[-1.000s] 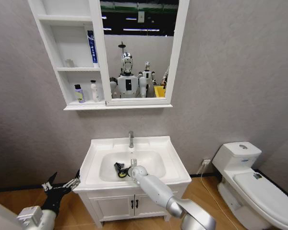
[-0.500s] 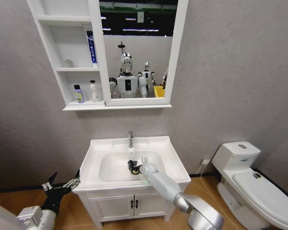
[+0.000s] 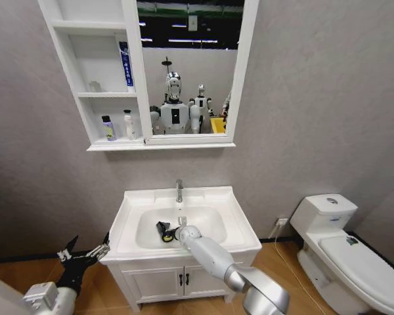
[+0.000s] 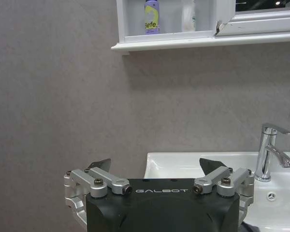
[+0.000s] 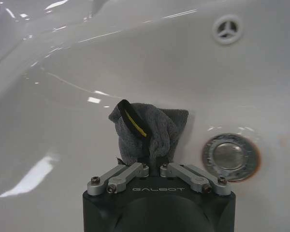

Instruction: Move facial cleanser and shampoo from washbasin to cabinet, then wipe washbasin with towel.

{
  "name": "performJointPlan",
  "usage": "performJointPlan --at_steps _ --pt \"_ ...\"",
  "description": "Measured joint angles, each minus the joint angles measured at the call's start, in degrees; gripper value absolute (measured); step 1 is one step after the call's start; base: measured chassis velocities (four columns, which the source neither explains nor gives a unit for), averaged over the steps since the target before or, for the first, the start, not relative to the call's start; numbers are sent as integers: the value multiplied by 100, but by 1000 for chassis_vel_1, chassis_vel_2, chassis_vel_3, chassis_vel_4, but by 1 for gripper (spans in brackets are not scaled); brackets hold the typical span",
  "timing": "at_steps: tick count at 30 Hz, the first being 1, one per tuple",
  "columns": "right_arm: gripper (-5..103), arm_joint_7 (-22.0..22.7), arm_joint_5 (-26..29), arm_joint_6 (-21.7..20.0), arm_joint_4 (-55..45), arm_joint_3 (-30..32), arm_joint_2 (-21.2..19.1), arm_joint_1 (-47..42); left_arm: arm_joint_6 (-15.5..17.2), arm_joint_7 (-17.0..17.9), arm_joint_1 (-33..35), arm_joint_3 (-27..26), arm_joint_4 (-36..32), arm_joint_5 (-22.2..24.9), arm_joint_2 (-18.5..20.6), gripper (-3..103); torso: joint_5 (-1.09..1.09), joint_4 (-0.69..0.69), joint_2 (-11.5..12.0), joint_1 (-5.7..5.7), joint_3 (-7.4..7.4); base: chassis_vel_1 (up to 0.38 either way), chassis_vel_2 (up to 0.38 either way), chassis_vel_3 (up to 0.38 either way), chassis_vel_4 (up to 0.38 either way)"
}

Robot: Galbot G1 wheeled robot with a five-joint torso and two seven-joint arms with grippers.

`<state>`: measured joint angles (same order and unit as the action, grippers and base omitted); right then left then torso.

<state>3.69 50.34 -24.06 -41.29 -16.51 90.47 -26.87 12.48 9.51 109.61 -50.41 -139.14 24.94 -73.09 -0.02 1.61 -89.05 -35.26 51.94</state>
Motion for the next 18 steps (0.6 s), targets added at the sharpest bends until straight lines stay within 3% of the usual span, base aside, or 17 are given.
performJointPlan --at_steps 1,4,7,11,18 --pt "5 0 0 0 0 0 0 0 0 0 0 0 0 0 0 100 0 0 0 0 0 0 0 0 0" --pt "5 128 47 -140 -240 155 -599 -44 0 0 0 0 0 0 0 100 1 6 0 0 0 0 0 0 0" --pt "5 135 167 -221 -383 179 -939 -20 0 0 0 0 0 0 0 100 0 5 0 0 -1 0 0 0 0" --pt "5 149 225 -280 -554 265 -1172 -26 0 0 0 0 0 0 0 100 1 5 0 0 0 0 0 0 0" --pt "5 338 -110 -256 -2339 766 -1841 -423 0 -2 0 0 0 0 0 100 0 2 1 0 1 0 0 0 0"
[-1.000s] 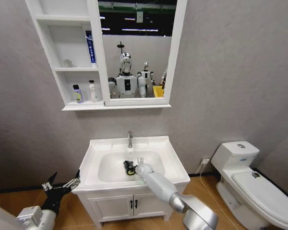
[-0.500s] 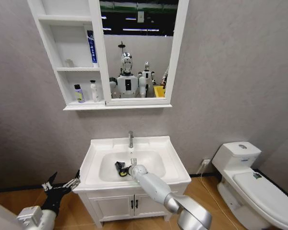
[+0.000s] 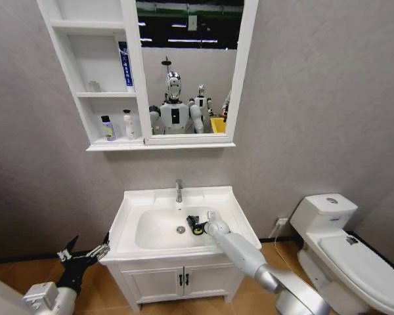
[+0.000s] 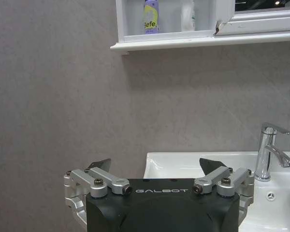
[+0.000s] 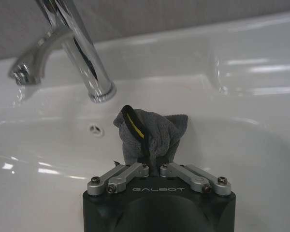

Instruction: Move facial cleanser and shampoo from washbasin to cabinet, then wipe washbasin with towel.

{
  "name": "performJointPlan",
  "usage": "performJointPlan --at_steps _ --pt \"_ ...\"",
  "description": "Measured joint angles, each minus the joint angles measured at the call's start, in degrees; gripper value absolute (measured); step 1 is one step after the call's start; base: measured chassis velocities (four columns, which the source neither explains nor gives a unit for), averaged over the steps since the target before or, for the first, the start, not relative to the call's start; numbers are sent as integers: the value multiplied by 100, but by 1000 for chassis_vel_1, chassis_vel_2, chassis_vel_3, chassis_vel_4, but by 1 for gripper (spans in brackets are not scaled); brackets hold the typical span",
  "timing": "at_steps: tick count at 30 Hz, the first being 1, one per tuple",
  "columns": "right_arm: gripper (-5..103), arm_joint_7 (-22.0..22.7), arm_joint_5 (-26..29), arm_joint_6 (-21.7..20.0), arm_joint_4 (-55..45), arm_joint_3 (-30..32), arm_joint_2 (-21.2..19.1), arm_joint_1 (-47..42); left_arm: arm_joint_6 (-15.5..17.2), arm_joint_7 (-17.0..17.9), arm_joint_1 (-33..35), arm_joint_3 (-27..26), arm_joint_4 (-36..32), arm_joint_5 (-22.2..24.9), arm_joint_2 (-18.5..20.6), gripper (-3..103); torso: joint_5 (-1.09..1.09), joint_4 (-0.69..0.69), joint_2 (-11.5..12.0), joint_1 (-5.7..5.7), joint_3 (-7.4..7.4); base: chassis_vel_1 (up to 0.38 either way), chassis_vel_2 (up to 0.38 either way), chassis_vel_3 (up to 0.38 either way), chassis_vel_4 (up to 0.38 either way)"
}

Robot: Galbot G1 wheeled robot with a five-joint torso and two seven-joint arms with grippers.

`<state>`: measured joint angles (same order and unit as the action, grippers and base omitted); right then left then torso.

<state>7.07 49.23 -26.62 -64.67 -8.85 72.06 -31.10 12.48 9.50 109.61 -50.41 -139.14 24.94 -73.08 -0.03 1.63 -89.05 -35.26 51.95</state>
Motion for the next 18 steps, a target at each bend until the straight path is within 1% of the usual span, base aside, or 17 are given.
performJointPlan --at_steps 1,2,3,4,5,6,7,8,9,11,18 --pt "5 24 -50 31 -410 167 -271 -72 0 2 0 0 0 0 0 100 0 -1 0 0 -1 0 0 0 0" --pt "5 37 -30 39 -615 285 -499 -101 0 2 0 0 0 0 0 100 1 -1 0 1 -1 0 0 0 0" --pt "5 37 -30 39 -615 285 -499 -101 0 2 0 0 0 0 0 100 1 -1 0 1 -1 0 0 0 0" --pt "5 46 56 42 -779 425 -802 -113 0 0 0 0 0 0 0 100 2 4 0 0 -1 0 0 0 0" --pt "5 44 102 51 -800 500 -1008 -110 0 3 0 0 0 0 0 100 3 4 -1 1 -1 0 0 0 0" --pt "5 44 102 51 -800 500 -1008 -110 0 3 0 0 0 0 0 100 3 4 -1 1 -1 0 0 0 0" --pt "5 19 139 76 -772 560 -1187 -103 0 2 0 0 0 0 0 100 3 8 -1 1 -1 0 0 0 0" --pt "5 -22 162 110 -710 598 -1276 -91 0 2 0 0 0 0 0 100 2 7 -1 0 -1 0 0 0 0" --pt "5 -22 162 110 -710 598 -1276 -91 0 2 0 0 0 0 0 100 2 7 -1 0 -1 0 0 0 0" --pt "5 -212 169 208 -434 641 -1383 -24 0 2 0 0 0 0 0 100 1 3 0 0 -1 0 0 0 0" --pt "5 -388 -36 343 -36 582 -1317 107 0 2 0 0 0 0 0 100 2 1 0 0 -1 0 0 0 0"
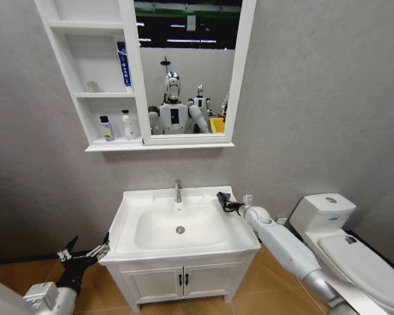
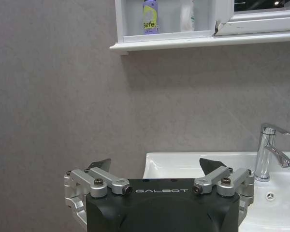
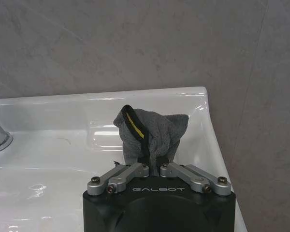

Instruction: Move facial cleanser and shampoo from washbasin to cabinet, then wipe washbasin with towel.

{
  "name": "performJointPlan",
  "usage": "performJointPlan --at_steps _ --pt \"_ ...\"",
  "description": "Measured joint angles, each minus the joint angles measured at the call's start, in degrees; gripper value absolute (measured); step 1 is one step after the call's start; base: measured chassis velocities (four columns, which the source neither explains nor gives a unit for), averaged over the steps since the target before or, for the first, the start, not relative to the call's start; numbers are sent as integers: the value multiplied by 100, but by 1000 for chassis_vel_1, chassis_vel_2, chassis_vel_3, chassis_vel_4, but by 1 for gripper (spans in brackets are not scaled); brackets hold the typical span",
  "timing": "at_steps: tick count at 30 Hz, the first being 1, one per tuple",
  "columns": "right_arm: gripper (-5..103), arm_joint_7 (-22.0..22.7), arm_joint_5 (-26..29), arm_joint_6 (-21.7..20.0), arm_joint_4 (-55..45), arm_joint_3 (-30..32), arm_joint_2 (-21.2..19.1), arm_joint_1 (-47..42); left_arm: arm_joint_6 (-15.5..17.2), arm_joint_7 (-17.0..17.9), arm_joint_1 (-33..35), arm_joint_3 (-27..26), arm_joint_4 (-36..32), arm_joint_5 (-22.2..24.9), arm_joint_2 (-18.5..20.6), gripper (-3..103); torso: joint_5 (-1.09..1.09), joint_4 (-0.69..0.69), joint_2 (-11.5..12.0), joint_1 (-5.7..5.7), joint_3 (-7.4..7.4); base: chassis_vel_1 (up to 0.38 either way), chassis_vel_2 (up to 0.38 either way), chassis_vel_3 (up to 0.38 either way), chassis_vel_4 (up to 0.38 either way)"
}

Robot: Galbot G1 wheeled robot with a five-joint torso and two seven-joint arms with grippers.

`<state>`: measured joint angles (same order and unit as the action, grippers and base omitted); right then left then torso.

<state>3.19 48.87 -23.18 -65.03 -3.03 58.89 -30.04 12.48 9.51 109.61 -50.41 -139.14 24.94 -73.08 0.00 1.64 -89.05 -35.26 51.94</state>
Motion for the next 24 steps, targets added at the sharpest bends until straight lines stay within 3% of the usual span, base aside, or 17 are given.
performJointPlan --at_steps 5,8,9,11,12,14,15,24 --pt "3 -72 -302 186 467 -50 219 169 0 0 0 0 0 0 0 100 0 0 0 0 0 0 0 0 0" --pt "7 -143 -348 280 739 -131 335 281 0 0 0 0 0 0 0 100 1 1 0 0 0 0 0 0 0" --pt "18 -344 -356 351 932 -209 409 369 0 0 0 0 0 0 0 100 1 0 0 0 0 0 0 0 0" --pt "18 -456 -416 402 1043 -241 464 418 0 0 0 0 0 0 0 100 1 0 0 0 0 0 0 0 0" --pt "28 -525 -538 475 1156 -243 569 461 0 0 0 0 0 0 0 100 1 0 0 0 0 0 0 0 0" --pt "28 -535 -577 484 1187 -243 626 473 0 0 0 0 0 0 0 100 1 -1 0 0 0 0 0 0 0" --pt "39 -530 -577 475 1191 -243 659 477 0 0 1 0 0 0 0 100 1 -1 0 0 0 0 0 0 0" --pt "66 -298 -836 484 1116 -164 648 411 0 0 0 0 0 0 0 100 1 1 0 0 0 0 0 0 0"
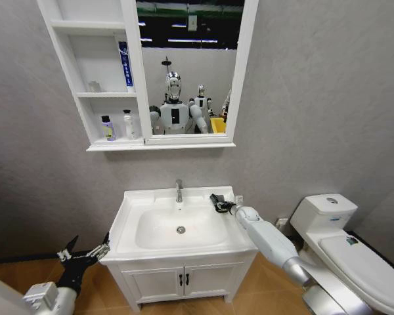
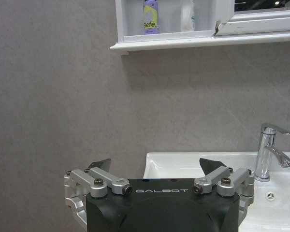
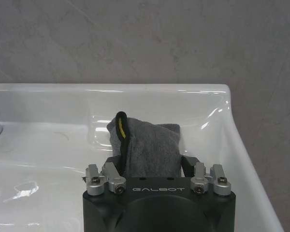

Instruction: Move facial cleanser and shampoo from washbasin to cabinet, then wipe washbasin with towel.

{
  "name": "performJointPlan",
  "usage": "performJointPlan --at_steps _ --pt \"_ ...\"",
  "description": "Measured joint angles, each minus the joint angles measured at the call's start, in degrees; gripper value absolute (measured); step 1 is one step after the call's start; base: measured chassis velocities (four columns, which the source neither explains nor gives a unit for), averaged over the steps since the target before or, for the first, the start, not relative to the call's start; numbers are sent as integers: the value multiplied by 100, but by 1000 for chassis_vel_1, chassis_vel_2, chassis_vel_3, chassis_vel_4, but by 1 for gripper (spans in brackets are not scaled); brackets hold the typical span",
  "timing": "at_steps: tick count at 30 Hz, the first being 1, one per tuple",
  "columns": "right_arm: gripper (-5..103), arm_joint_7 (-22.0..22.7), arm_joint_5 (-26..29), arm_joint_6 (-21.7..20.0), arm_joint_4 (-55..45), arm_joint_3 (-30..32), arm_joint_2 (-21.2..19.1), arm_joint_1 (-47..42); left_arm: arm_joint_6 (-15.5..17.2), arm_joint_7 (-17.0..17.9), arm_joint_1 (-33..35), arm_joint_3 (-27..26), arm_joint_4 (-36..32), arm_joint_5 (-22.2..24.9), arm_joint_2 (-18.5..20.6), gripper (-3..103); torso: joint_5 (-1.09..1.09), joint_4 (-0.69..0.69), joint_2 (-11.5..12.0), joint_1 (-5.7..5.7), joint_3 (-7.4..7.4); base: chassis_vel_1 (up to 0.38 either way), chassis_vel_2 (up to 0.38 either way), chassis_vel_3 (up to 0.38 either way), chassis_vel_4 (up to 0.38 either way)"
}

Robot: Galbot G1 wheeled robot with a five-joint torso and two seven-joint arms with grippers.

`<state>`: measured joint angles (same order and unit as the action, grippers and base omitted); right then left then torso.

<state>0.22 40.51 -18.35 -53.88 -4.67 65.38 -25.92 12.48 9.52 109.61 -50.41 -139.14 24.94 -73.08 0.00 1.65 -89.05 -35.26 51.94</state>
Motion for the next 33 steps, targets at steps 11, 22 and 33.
performJointPlan --at_steps 11,22,33 --pt "99 231 -610 392 -529 333 -407 -435 0 0 0 0 0 0 0 100 0 1 0 0 -1 0 0 0 0" --pt "100 30 -948 1498 -694 433 -301 -679 0 0 0 0 0 0 0 100 -1 -2 0 0 0 0 0 0 0" --pt "100 678 -1076 1539 -3617 2096 -1094 -3094 -1 -1 0 0 0 0 0 100 -5 2 0 0 0 0 0 0 0"
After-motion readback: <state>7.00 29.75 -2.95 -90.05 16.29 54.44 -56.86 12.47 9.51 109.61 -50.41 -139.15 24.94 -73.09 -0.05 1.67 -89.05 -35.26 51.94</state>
